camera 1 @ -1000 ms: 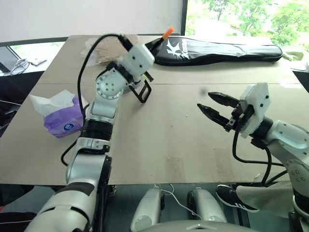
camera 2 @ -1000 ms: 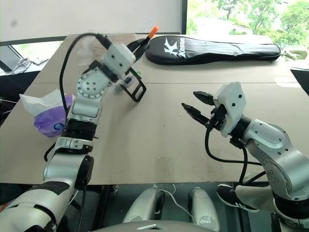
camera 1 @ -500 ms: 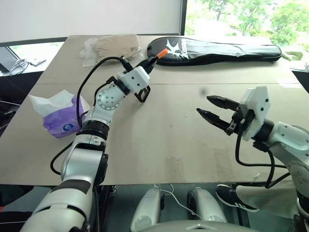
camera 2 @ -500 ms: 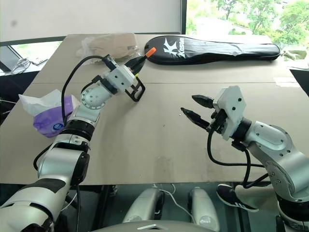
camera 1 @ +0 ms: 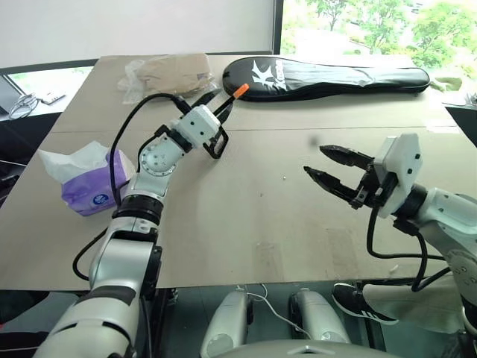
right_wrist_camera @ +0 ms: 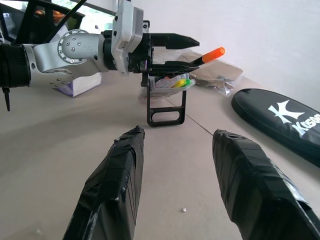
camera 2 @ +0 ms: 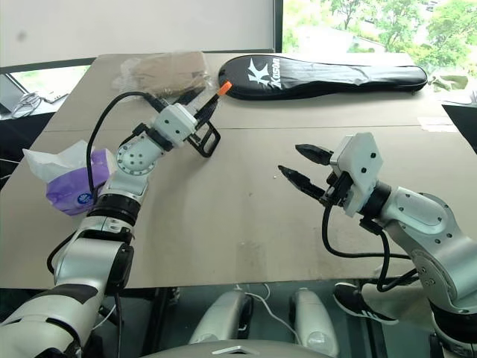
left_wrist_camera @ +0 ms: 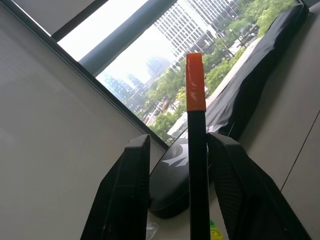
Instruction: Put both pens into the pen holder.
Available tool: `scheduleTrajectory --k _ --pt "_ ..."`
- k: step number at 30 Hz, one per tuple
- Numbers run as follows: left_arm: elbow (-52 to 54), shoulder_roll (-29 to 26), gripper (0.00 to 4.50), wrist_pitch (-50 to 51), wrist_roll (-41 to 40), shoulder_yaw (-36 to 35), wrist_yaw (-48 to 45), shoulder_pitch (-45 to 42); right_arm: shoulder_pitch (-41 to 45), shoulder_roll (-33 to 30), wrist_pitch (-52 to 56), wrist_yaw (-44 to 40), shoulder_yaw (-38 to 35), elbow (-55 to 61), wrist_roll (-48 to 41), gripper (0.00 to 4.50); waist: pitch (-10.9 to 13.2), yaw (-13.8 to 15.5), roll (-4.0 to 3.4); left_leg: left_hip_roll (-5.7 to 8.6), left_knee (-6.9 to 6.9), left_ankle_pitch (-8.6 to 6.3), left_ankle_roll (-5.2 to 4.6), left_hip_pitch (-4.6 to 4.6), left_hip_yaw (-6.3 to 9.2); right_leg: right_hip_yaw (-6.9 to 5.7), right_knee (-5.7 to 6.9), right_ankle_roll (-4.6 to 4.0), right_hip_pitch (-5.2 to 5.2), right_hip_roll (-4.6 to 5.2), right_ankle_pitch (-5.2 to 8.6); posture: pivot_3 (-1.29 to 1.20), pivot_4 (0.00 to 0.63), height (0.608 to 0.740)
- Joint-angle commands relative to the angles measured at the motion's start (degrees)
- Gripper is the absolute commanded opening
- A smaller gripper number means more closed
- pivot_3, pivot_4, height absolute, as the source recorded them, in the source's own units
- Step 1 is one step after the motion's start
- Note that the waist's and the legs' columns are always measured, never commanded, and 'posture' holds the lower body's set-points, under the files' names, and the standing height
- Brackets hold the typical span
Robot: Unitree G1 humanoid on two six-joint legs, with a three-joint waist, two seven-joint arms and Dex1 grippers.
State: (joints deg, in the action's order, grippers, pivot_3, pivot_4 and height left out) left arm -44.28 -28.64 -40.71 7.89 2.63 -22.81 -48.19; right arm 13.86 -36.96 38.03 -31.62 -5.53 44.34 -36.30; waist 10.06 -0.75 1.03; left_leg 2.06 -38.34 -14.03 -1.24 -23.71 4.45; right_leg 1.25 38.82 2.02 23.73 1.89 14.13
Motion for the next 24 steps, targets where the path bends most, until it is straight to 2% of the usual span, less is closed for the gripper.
scheduleTrajectory --k 1,6,9,11,12,14,17,21,24 --pt "10.5 -0.1 3.59 2.0 -3.3 -2.0 0.1 2.7 0.6 -0.3 -1.8 -0.5 -1.8 0.7 -0.8 2.33 0.0 0.0 0.00 0.00 0.00 0.00 0.00 0.00 0.00 0.00 0.00 0.00 0.00 0.00 0.00 0.00 0.150 0.740" --pt "29.2 0.1 3.59 11.5 -11.9 -2.7 -4.3 9.6 1.3 -0.2 -0.7 -0.4 -2.9 -2.1 -2.2 2.33 0.0 0.0 0.00 -0.02 0.00 0.01 0.01 0.01 0.00 0.03 0.00 0.00 0.00 0.05 0.00 0.00 0.150 0.740" --pt "45.1 -0.5 3.67 24.8 -20.9 -2.8 -7.0 16.9 0.8 -2.1 -1.3 -1.6 -2.2 -4.1 -0.2 3.19 0.0 0.0 -0.01 -0.04 0.00 0.01 0.01 0.01 -0.01 0.07 0.00 -0.01 0.00 0.05 0.00 0.00 0.150 0.740" --pt "54.7 -1.8 3.67 34.8 -26.9 -3.0 -8.1 23.5 0.1 -2.5 -2.5 -1.9 -2.3 -4.8 0.9 4.22 0.0 -0.2 -0.05 -0.07 0.02 0.00 0.01 0.02 -0.04 0.15 -0.02 -0.01 0.00 0.05 0.00 0.00 0.150 0.740" --pt "58.7 -2.5 3.67 39.6 -29.5 -3.3 -8.1 26.8 -0.3 -2.7 -2.9 -2.1 -2.6 -5.0 1.2 4.42 0.0 -0.2 -0.05 -0.08 0.04 0.00 0.01 0.05 -0.07 0.22 -0.02 -0.01 0.00 0.05 0.00 0.00 0.150 0.740" --pt "64.3 -5.2 3.67 50.3 -33.4 -4.7 -7.4 34.7 -2.3 -4.3 -4.3 -3.0 -3.7 -5.6 3.4 4.42 0.0 -0.2 -0.06 -0.12 0.05 0.00 0.01 0.08 -0.06 0.34 -0.01 -0.02 -0.01 0.02 0.01 0.00 0.150 0.740" --pt "69.4 -8.2 3.67 60.6 -35.4 -8.2 -5.0 43.6 -6.0 -6.5 -5.6 -5.0 -6.2 -6.8 4.5 4.42 0.0 0.0 -0.06 -0.14 0.06 0.00 0.00 0.15 -0.05 0.33 0.01 -0.02 -0.07 -0.02 0.01 0.00 0.150 0.740" --pt "74.3 -8.5 3.67 67.8 -40.8 -15.4 -4.7 56.3 -13.1 -9.1 -7.5 -7.7 -10.6 -9.3 6.7 4.42 0.0 0.1 -0.05 -0.14 0.05 -0.01 -0.01 0.20 -0.07 0.25 -0.06 -0.02 -0.19 0.00 0.02 0.00 0.150 0.740" --pt "75.4 -7.8 3.67 70.0 -42.0 -17.7 -4.4 58.8 -14.5 -8.9 -8.1 -7.5 -11.3 -10.3 7.4 4.42 0.0 0.3 -0.05 -0.14 0.04 -0.02 -0.02 0.22 -0.05 0.30 -0.13 -0.02 -0.26 0.04 0.02 0.00 0.150 0.740"
